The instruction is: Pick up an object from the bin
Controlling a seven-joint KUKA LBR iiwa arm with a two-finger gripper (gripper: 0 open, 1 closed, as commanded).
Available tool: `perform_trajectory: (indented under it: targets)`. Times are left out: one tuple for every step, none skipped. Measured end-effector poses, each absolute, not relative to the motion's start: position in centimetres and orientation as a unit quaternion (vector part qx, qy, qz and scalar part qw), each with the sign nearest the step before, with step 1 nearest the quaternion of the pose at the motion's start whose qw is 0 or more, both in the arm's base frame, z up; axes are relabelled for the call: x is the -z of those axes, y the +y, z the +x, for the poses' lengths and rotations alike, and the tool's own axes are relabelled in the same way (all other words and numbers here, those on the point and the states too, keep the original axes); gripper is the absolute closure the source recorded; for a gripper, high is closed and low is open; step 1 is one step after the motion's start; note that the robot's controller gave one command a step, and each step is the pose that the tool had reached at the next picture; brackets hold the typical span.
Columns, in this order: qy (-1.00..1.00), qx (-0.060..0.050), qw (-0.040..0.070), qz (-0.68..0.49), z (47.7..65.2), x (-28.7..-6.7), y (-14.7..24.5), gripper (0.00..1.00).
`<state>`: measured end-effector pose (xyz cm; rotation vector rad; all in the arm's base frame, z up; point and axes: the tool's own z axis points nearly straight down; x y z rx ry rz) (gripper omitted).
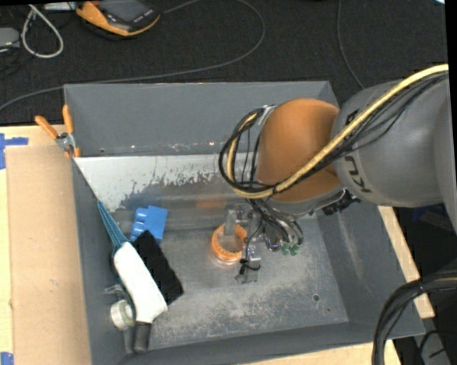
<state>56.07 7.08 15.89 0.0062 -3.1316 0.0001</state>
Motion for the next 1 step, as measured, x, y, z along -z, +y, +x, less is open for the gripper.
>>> perform_trajectory:
  targets:
    - [-1.000,0.000,0.001,0.000,56.32,-16.26,7.00,0.00]
